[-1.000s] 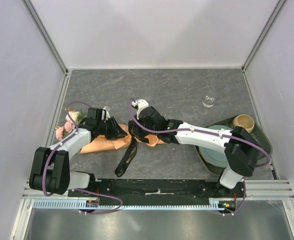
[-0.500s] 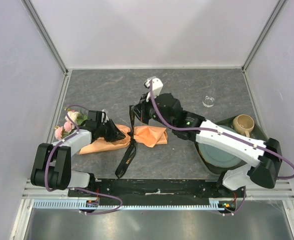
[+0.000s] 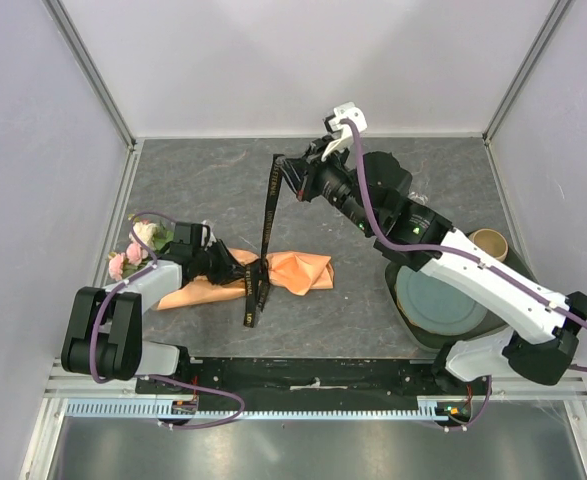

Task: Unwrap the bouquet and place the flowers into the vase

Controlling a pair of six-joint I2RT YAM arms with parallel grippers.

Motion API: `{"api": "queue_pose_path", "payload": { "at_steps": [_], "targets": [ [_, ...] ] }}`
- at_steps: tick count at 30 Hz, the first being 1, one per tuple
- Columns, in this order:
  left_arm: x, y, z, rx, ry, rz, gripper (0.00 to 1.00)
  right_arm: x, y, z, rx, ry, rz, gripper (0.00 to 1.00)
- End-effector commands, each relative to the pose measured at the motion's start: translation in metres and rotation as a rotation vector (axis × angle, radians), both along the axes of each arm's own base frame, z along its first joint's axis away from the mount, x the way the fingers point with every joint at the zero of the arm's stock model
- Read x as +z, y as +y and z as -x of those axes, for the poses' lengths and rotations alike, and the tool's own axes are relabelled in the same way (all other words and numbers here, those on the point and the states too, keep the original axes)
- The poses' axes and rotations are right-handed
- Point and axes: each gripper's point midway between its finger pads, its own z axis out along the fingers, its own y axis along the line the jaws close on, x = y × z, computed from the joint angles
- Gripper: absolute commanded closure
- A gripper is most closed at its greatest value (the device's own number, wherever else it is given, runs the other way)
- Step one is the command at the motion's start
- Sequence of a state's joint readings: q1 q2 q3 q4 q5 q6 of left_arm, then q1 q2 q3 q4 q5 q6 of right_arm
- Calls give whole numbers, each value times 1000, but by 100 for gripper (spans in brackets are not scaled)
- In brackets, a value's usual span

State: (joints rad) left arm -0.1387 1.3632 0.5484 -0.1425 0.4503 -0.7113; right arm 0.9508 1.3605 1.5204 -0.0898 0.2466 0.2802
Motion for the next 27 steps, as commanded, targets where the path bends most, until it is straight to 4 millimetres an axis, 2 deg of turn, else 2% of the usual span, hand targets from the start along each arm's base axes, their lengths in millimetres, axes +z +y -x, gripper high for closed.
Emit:
{"api": "queue_pose_path", "payload": {
  "at_steps": [1,5,8,9,12,14,17,18,19,20,21,23,24,25,26,27],
  "targets": [
    [-12,15,6,50,26,-63,77,62,-13,-4,-40,-128,-68,100],
    [-6,14,5,44,6,-58,76,69,-14,-16,-73,-151,-59,100],
    [0,15,4,42,-17,-63,76,76,-22,-29,-110,-155,-71,100],
    [1,16,3,40,-24,-69,75,83,-24,-29,-109,-164,-86,100],
    [0,16,4,33,-23,-70,75,89,-23,-31,-91,-172,-95,100],
    [-1,15,4,31,-19,-67,73,82,-16,-32,-65,-158,-85,100],
    [2,12,4,20,-31,-50,70,48,0,-40,-27,-77,-40,100],
    [5,11,3,15,-36,-41,67,23,5,-43,-21,-26,-10,100],
    [6,10,3,13,-42,-37,62,13,6,-42,-6,-4,-5,100],
    [10,9,2,9,-53,-30,59,1,13,-34,52,12,3,100],
    [14,6,2,-4,-61,-15,56,-30,20,-30,91,55,27,100],
    [25,2,1,-24,-77,7,49,-49,22,-8,192,74,46,100],
    [34,0,1,-39,-99,23,47,-84,21,-1,218,115,100,100],
    [45,-2,-2,-46,-124,28,43,-86,15,13,253,107,106,100],
    [51,-2,-1,-52,-133,28,42,-97,12,22,287,114,128,100],
    [62,-1,-2,-61,-171,23,41,-125,11,42,376,154,177,100]
  ]
}}
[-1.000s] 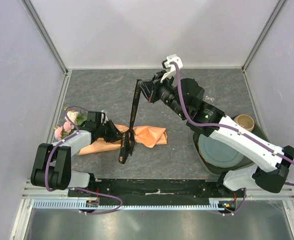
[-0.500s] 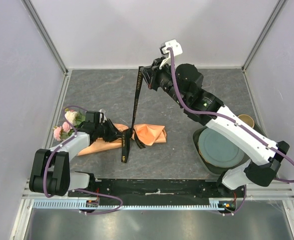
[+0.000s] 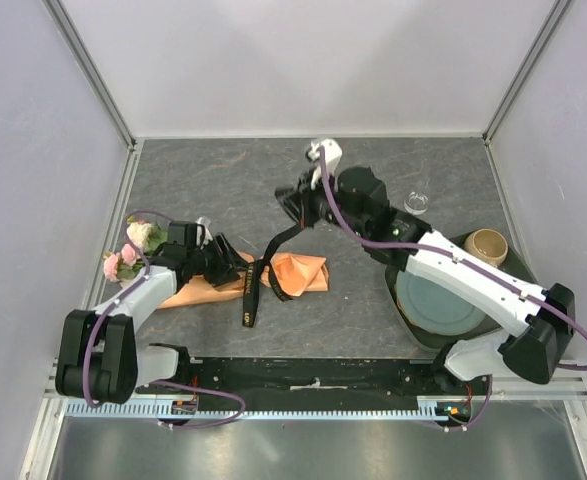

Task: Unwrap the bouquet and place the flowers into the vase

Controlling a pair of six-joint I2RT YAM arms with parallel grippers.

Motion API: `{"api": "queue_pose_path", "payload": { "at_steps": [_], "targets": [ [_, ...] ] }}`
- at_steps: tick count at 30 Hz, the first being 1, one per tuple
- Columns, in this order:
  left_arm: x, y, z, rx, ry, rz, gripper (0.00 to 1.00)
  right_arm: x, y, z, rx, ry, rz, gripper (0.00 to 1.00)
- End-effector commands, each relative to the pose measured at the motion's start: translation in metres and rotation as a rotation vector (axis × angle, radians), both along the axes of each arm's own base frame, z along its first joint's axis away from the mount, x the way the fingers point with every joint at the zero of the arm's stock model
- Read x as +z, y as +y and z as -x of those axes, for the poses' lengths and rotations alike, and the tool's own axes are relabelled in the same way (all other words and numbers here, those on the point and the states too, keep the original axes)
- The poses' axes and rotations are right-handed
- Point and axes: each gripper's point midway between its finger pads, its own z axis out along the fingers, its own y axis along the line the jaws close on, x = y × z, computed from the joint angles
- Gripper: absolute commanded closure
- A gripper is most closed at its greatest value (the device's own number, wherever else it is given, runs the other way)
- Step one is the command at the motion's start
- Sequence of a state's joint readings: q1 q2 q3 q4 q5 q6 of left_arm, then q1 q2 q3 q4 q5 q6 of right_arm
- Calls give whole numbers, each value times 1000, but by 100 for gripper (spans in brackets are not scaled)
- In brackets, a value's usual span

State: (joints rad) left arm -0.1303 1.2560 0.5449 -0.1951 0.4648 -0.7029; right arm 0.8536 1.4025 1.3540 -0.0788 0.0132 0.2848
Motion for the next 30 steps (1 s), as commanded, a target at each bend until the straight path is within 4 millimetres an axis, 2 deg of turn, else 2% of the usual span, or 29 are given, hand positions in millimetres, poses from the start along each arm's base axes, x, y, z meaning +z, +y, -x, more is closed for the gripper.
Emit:
{"api": "queue_pose_path", "payload": {
  "at_steps": [1,2,3,4,5,6,8,9,10,11,13,14,15,16,18,19,21,23,26,30],
  "targets": [
    [53,-2,-11,-59,-155,5,41,-27,-10,71,283,25,21,100],
    [60,-2,-12,-64,-175,-2,43,-33,-13,84,328,38,31,100],
    [63,0,-10,-73,-180,-16,44,-57,-18,104,402,90,63,100],
    [76,0,-13,-76,-217,-17,46,-53,-27,118,429,88,50,100],
    [80,0,-14,-79,-228,-21,47,-59,-31,127,450,107,51,100],
    [82,1,-13,-78,-231,-28,47,-80,-38,135,460,156,77,100],
    [87,2,-13,-75,-244,-31,47,-84,-47,157,514,190,52,100],
    [87,2,-12,-71,-243,-34,46,-102,-51,166,535,234,64,100],
    [89,2,-11,-76,-249,-32,43,-101,-55,177,567,243,51,100],
    [90,-2,-10,-97,-260,-30,41,-115,-59,183,570,289,59,100],
    [99,-17,-8,-205,-319,-29,40,-119,-65,195,603,315,52,100],
    [92,-31,-3,-296,-321,-63,40,-123,-69,204,625,337,47,100],
    [98,-37,-2,-338,-320,-89,41,-125,-70,209,645,353,43,100],
    [85,-47,1,-402,-292,-144,43,-126,-72,226,723,405,24,100],
    [91,-54,-3,-442,-293,-173,48,-121,-75,241,783,438,-11,100],
    [85,-57,-3,-459,-268,-184,48,-124,-78,250,813,473,-18,100],
    [88,-60,-9,-472,-277,-184,48,-124,-85,260,822,523,-39,100],
    [82,-61,-11,-498,-261,-210,45,-130,-93,267,801,563,-42,100],
    [80,-65,-15,-554,-263,-262,43,-143,-103,262,703,587,-9,100],
    [70,-66,-15,-600,-245,-321,51,-156,-106,257,630,616,-9,100]
  ]
}}
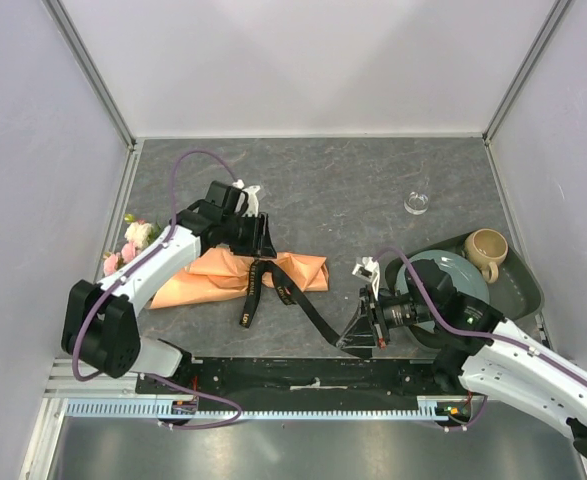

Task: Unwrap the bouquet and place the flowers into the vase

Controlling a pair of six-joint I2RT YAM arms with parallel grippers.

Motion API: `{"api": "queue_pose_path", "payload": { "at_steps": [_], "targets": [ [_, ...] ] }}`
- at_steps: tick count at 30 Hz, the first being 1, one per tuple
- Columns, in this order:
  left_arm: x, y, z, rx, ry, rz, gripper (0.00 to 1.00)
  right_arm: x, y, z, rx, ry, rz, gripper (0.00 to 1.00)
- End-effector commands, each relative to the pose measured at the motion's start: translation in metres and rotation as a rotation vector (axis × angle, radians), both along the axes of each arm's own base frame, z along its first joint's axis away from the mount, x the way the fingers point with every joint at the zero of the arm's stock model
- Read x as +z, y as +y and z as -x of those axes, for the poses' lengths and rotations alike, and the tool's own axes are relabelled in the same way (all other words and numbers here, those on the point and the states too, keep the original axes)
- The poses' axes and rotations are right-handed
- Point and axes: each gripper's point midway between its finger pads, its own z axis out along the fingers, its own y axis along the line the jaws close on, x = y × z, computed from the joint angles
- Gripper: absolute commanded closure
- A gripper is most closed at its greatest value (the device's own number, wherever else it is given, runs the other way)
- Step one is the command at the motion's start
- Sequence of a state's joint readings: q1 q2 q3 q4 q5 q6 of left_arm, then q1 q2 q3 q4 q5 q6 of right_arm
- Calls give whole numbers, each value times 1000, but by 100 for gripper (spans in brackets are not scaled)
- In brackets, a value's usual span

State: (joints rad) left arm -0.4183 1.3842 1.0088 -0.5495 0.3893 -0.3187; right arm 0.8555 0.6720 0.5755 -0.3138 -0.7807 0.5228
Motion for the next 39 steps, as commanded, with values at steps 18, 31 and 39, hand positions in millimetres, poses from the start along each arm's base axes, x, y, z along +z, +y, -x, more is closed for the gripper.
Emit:
{"api": "queue_pose_path", "payload": {
  "at_steps": [18,31,39],
  "targets": [
    [-32,11,-6,-84,-47,-274,62,-26,-3,-13,-103,26,72,100],
    [-24,6,-4,-95,-63,-248,88,-29,-3,-24,-162,-3,85,100],
    [37,10,-21,28,-219,-196,98,-42,-6,-56,-333,-39,161,100]
  ]
}}
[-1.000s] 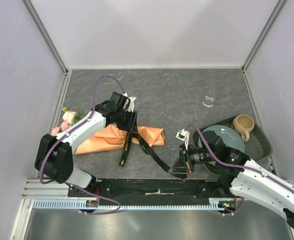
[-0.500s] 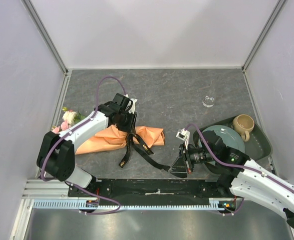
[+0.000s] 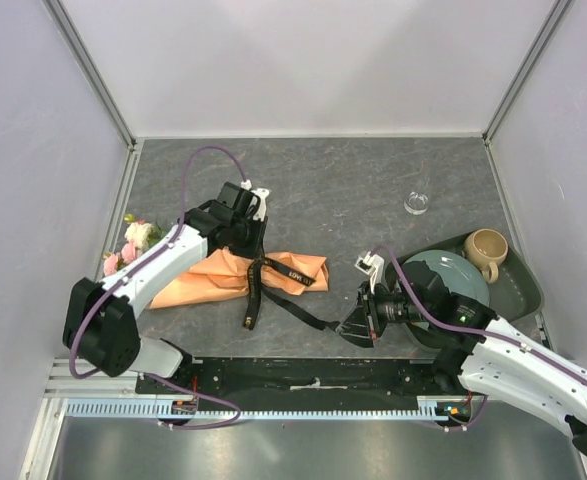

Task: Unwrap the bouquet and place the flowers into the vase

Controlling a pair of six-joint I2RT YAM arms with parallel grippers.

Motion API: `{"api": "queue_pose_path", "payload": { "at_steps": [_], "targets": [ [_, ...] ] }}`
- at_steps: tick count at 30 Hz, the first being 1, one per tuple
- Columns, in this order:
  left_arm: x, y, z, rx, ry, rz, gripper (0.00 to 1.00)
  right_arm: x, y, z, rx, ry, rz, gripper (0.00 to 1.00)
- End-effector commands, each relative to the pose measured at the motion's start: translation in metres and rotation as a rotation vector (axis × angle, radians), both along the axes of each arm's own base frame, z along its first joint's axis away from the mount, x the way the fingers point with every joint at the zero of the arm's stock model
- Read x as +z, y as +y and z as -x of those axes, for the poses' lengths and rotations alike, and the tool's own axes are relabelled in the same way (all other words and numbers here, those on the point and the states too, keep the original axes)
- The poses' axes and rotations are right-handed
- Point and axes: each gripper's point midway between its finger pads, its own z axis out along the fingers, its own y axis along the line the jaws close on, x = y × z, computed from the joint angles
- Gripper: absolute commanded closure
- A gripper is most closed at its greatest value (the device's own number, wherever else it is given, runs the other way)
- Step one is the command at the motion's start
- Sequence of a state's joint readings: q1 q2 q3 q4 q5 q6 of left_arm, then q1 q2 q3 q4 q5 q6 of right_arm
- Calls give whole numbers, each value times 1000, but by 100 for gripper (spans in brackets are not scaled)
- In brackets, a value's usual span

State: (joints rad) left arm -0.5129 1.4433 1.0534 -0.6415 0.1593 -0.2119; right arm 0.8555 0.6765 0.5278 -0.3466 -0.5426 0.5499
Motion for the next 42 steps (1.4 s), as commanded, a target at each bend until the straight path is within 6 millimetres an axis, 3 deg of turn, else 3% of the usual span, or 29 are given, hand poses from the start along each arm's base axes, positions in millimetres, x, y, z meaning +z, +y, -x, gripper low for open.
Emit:
{"api": "queue_pose_path", "payload": {
  "at_steps": [1,9,16,20,25,26,30,31,33,34,36,37,39,40,41,42],
  "targets": [
    [70,-3,-23,61,-205,78,98,-5,-2,-24,-119,-44,38,100],
    [152,4,-39,168,-405,166,98,-5,-9,-32,-184,-65,58,100],
    [185,0,-64,253,-483,221,98,-8,-8,-26,-147,-50,76,100],
    [206,13,-89,394,-544,232,98,-11,-7,-24,-130,-42,84,100],
    [280,13,-108,428,-655,458,98,-4,-8,-24,-138,-49,64,100],
    [303,10,-108,408,-699,514,98,0,-8,-25,-141,-58,55,100],
    [344,3,-94,333,-775,622,98,25,0,-31,-137,-111,-2,100],
    [354,2,-87,307,-799,645,98,44,7,-34,-126,-148,-60,100],
    [360,-5,-79,249,-821,687,98,62,19,-38,-98,-166,-113,100],
    [362,-6,-76,233,-828,698,98,89,29,-37,-57,-206,-197,100],
    [364,-13,-72,195,-820,724,98,101,45,-36,-3,-185,-251,100],
    [368,-16,-72,182,-819,744,98,124,55,-37,25,-228,-336,100],
    [373,-29,-67,106,-803,791,98,131,73,-24,129,-207,-380,100],
    [383,-35,-64,65,-817,838,98,151,81,-20,166,-244,-422,100],
    [387,-46,-55,-13,-798,876,98,147,94,-20,196,-237,-402,100],
    [382,-56,-60,-49,-767,892,98,152,104,-9,249,-268,-406,100]
  ]
}}
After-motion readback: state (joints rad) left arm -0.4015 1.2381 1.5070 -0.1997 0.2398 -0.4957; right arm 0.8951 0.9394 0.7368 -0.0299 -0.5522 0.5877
